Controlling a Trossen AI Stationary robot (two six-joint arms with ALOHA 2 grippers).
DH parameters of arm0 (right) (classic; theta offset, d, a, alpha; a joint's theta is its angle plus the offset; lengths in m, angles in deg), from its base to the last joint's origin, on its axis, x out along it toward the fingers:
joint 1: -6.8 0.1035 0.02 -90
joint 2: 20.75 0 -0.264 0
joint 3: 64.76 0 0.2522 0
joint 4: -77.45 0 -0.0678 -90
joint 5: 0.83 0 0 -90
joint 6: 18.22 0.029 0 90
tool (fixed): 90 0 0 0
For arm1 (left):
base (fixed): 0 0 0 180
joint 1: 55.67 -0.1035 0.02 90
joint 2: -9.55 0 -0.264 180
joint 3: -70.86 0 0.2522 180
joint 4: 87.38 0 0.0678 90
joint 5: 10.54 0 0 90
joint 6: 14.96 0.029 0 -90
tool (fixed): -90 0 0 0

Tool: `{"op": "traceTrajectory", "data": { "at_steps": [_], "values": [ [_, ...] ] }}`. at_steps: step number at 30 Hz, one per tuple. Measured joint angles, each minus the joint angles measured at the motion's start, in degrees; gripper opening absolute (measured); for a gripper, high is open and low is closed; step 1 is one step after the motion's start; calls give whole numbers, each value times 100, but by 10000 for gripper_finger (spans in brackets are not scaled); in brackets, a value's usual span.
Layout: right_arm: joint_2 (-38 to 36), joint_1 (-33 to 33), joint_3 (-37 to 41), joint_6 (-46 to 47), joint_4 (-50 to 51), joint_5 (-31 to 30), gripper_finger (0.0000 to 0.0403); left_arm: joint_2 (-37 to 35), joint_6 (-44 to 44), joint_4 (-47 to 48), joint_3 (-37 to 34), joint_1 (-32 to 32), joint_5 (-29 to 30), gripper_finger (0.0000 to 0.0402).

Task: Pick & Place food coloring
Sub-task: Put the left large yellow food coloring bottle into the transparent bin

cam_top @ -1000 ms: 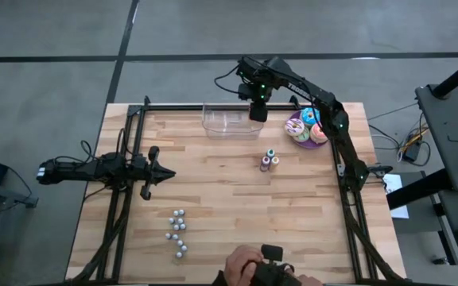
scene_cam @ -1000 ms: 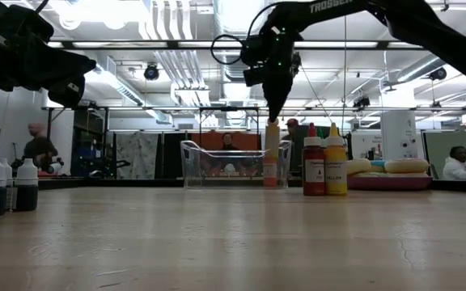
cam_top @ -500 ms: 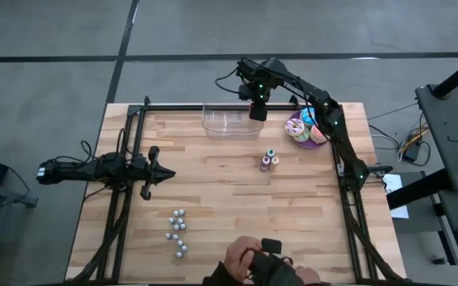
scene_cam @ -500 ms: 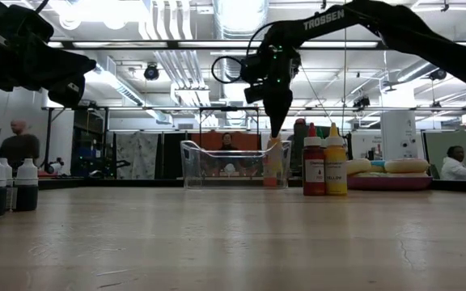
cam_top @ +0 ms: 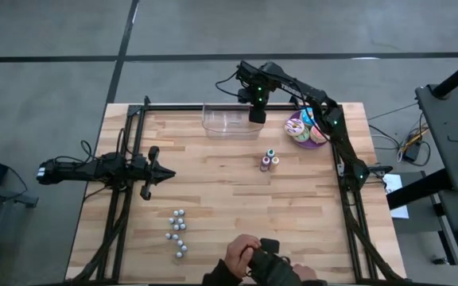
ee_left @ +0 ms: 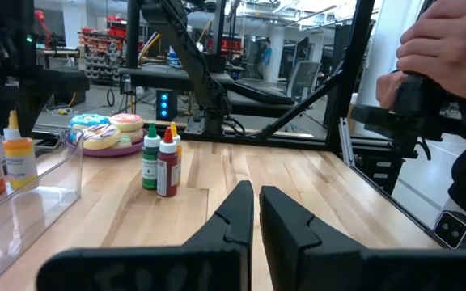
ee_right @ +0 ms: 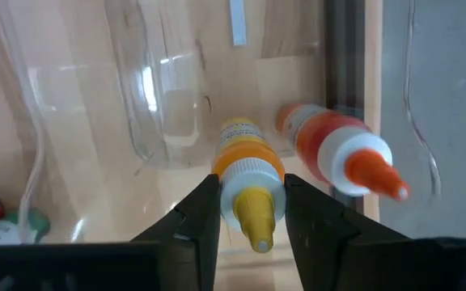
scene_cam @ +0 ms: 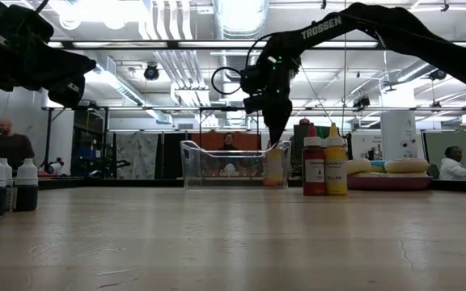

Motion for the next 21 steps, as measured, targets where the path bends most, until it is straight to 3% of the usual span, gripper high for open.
{"op": "traceTrajectory", "data": {
  "at_steps": [16,21],
  "values": [
    [0,-22,202,51,-195,-7,108,1,1,-1,0,-2,0,0],
    [-2,-22,202,51,-195,-19,130,1,1,0,1,-2,0,0]
  ]
}}
